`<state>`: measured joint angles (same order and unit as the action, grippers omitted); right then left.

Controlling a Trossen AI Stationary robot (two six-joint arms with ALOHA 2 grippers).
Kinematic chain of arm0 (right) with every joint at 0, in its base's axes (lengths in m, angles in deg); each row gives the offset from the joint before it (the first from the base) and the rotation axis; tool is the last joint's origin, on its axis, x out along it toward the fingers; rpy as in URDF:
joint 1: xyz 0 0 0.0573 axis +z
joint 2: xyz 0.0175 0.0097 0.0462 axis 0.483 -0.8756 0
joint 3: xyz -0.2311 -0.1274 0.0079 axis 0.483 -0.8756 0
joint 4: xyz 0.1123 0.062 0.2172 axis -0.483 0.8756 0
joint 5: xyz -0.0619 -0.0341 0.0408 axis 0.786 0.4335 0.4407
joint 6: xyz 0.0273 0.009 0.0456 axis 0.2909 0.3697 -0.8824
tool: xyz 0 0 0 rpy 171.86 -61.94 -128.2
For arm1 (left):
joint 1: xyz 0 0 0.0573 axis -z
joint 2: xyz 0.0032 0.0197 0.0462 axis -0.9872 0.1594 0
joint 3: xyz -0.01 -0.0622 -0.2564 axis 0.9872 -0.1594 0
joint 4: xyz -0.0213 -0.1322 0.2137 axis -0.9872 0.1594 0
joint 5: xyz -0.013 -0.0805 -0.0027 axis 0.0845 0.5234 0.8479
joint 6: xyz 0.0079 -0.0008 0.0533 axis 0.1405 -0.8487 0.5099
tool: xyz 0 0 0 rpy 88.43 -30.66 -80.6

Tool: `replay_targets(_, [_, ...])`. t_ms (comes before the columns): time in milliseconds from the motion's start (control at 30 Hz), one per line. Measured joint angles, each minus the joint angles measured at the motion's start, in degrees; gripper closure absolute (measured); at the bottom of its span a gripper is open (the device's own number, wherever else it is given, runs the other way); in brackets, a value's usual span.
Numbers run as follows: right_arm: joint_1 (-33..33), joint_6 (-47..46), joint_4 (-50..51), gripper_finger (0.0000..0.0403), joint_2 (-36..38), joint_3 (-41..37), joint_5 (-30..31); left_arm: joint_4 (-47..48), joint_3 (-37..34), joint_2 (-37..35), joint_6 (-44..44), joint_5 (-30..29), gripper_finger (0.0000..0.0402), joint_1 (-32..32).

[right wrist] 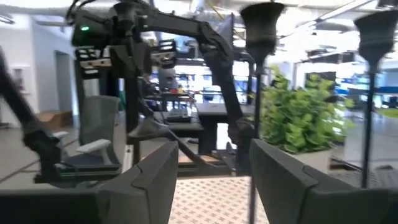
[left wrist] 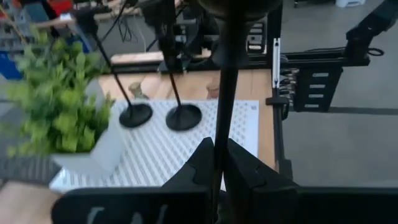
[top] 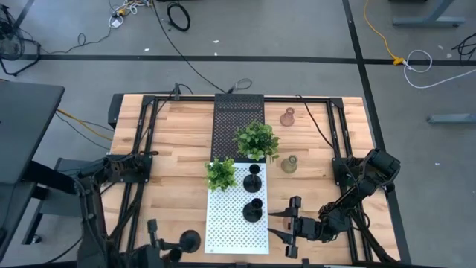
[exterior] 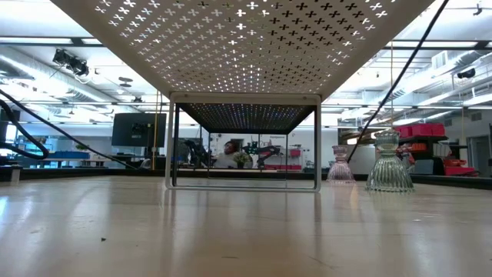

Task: Pick & Place candle stick holders
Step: Put the black candle holder on the white shelf

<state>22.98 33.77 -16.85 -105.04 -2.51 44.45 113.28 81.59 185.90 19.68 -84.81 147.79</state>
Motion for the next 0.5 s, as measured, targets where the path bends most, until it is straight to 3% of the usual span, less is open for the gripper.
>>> replay_targets(200, [0.0, -1.47, 4.0, 0.0203, 0.0, 1.63, -0.07, -9.53, 0.01, 0.0, 13.17, 3.22, 0.0387, -4.44])
replay_targets(500, [-0.01, -1.48, 19.34, 0.0203, 0.0, 11.48, -0.07, -24.88, -2.19, 0.0, 29.42, 10.93, 0.0387, -10.9])
